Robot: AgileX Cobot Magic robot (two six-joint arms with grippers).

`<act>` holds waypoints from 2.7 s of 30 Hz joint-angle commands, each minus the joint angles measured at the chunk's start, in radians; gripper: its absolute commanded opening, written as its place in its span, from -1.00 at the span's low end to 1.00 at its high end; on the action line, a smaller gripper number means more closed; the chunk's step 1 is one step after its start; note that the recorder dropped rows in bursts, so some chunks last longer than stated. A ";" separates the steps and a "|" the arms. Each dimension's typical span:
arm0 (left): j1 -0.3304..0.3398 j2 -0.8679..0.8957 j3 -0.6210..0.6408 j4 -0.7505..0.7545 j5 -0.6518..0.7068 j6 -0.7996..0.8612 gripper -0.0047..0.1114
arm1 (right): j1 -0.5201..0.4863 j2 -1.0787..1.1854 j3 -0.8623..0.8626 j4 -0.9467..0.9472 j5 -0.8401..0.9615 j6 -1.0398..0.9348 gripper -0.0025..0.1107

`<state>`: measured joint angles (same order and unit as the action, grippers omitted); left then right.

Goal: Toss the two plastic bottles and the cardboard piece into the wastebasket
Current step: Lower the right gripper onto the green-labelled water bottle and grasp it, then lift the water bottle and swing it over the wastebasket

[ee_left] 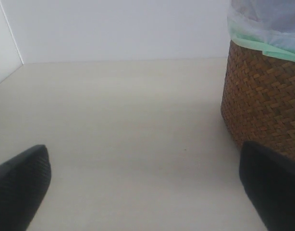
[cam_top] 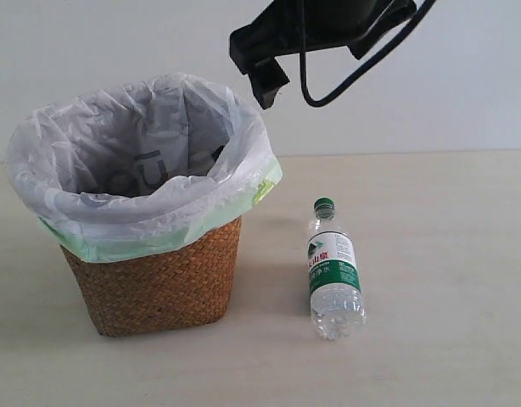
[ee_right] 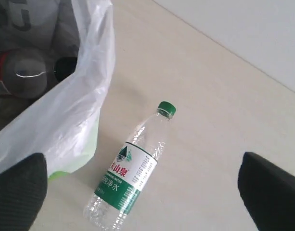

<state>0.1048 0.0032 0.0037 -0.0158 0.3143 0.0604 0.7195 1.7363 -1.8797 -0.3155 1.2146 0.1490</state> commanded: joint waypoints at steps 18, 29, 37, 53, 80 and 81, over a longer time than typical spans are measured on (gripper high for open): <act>0.002 -0.003 -0.004 -0.002 -0.007 -0.009 0.94 | -0.287 0.017 0.534 0.332 -0.396 0.165 0.78; 0.002 -0.003 -0.004 -0.002 -0.007 -0.009 0.94 | -0.243 0.173 0.614 0.420 -0.630 0.194 0.78; 0.002 -0.003 -0.004 -0.002 -0.007 -0.009 0.94 | -0.222 0.231 0.614 0.307 -0.626 0.329 0.74; 0.002 -0.003 -0.004 -0.002 -0.007 -0.009 0.94 | -0.222 0.151 0.560 -0.098 -0.341 0.404 -0.96; 0.002 -0.003 -0.004 -0.002 -0.007 -0.009 0.94 | -0.207 -0.167 0.539 -0.152 -0.117 -0.284 -0.96; 0.002 -0.003 -0.004 -0.002 -0.007 -0.009 0.94 | -0.193 -0.167 0.529 -0.086 -0.128 -0.332 -0.96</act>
<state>0.1048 0.0032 0.0037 -0.0158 0.3143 0.0604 0.5041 1.5808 -1.3353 -0.5715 1.1330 -0.0593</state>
